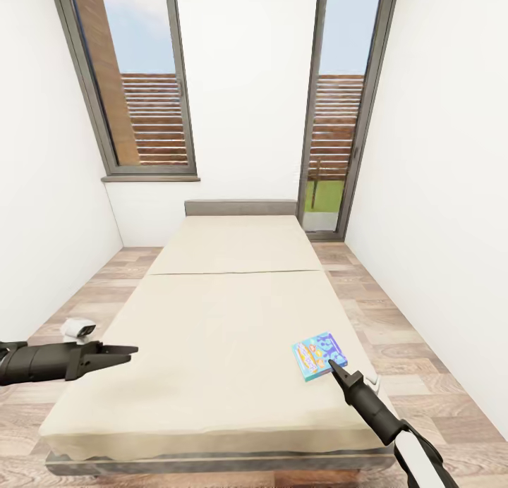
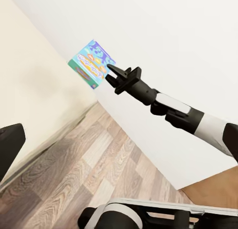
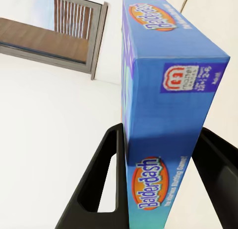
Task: Put all the toys in the child's room - the three board games (two on the bed and one on the table), the two jigsaw puzzles on the table, and the tennis ball on the table - inside the toy box on the table in the child's room.
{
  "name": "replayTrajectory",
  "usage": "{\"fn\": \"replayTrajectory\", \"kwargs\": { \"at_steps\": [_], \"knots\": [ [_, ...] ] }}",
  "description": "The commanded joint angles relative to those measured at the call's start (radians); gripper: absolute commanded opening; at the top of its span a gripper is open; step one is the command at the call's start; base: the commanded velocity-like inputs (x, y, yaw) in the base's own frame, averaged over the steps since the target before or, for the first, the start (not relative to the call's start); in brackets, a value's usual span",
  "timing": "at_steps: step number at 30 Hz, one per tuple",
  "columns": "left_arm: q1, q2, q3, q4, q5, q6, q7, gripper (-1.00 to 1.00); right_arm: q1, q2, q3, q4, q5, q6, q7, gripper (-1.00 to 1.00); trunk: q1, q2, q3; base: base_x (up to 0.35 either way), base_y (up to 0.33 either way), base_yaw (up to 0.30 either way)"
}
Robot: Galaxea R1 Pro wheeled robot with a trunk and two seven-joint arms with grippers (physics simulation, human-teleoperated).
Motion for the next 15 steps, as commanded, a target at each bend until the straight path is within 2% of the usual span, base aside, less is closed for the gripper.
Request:
{"fn": "replayTrajectory", "kwargs": {
  "at_steps": [1,15],
  "knots": [
    [0.0,0.0,0.0,0.0,-0.006,0.011,-0.004,1.0,-0.001,0.001,-0.001,0.0,-0.008,0.008,0.001,-1.0,0.0,-0.001,-0.001,-0.031,0.0,0.0],
    [0.0,0.0,0.002,0.0,-0.005,0.009,-0.005,1.0,-0.001,0.009,0.004,-0.001,-0.005,0.007,-0.003,-1.0,0.0,-0.001,-0.001,-0.005,0.017,0.0]
  ]
}}
